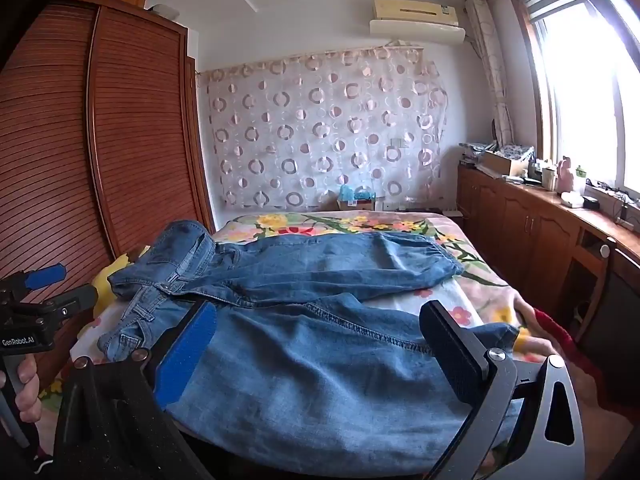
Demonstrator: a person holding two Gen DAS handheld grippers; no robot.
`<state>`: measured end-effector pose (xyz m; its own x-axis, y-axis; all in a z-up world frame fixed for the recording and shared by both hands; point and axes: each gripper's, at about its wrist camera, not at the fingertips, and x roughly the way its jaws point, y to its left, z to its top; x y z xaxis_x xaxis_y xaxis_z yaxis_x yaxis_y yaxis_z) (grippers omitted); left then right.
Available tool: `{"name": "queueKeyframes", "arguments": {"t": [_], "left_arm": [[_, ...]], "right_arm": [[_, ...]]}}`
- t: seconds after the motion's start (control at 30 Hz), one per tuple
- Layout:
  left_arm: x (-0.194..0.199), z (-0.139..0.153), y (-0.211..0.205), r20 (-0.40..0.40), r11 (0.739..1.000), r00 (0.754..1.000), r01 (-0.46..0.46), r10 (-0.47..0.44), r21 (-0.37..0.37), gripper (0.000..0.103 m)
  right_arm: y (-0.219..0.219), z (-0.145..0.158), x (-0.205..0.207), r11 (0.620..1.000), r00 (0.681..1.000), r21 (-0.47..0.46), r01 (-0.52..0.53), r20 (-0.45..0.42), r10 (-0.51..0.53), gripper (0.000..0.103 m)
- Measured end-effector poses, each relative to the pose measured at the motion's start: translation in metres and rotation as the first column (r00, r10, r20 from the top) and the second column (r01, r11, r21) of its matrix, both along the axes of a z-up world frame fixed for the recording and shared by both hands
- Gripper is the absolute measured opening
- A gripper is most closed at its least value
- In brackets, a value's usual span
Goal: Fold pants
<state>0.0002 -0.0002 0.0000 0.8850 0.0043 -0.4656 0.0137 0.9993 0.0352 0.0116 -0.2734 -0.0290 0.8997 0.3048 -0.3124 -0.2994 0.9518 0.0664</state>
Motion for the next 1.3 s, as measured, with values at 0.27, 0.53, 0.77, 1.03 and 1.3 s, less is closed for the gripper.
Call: {"name": "queueKeyframes", "arguments": {"t": [0.27,0.53,0.77,1.03,1.3], "left_arm": [[0.0,0.0009,0.0051,0.007,1.0,1.0,-0.01,0.01,-0.017,0.103],[-0.0008,-0.0005,0.0079,0.01,1.0,1.0,-0.011,0.011,-0.024,0.103],[-0.0003,0.0013,0.009,0.013,1.0,1.0,-0.016,0.016,-0.022,0.103],[-0.0016,0.0052,0.0083,0.017,1.0,1.0,-0.019,0.019,-0.022,0.103],[-0.0022,0.0052,0.0073,0.02,1.0,1.0,-0.02,0.021,-0.02,0.103]], "right_arm": [[-0.0031,0.0032,-0.0009,1.0,1.0,0.016,0.003,0.011,-0.003,0.101],[0.0007,0.0006,-0.003,1.0,1.0,0.005,0.014,0.011,-0.014,0.101],[0.0012,0.0011,-0.0041,1.0,1.0,0.002,0.009,0.013,-0.01,0.101],[0.0008,0.001,-0.0038,1.0,1.0,0.005,0.01,0.015,-0.01,0.101],[0.001,-0.0002,-0.0039,1.0,1.0,0.007,0.01,0.016,-0.01,0.101]]}}
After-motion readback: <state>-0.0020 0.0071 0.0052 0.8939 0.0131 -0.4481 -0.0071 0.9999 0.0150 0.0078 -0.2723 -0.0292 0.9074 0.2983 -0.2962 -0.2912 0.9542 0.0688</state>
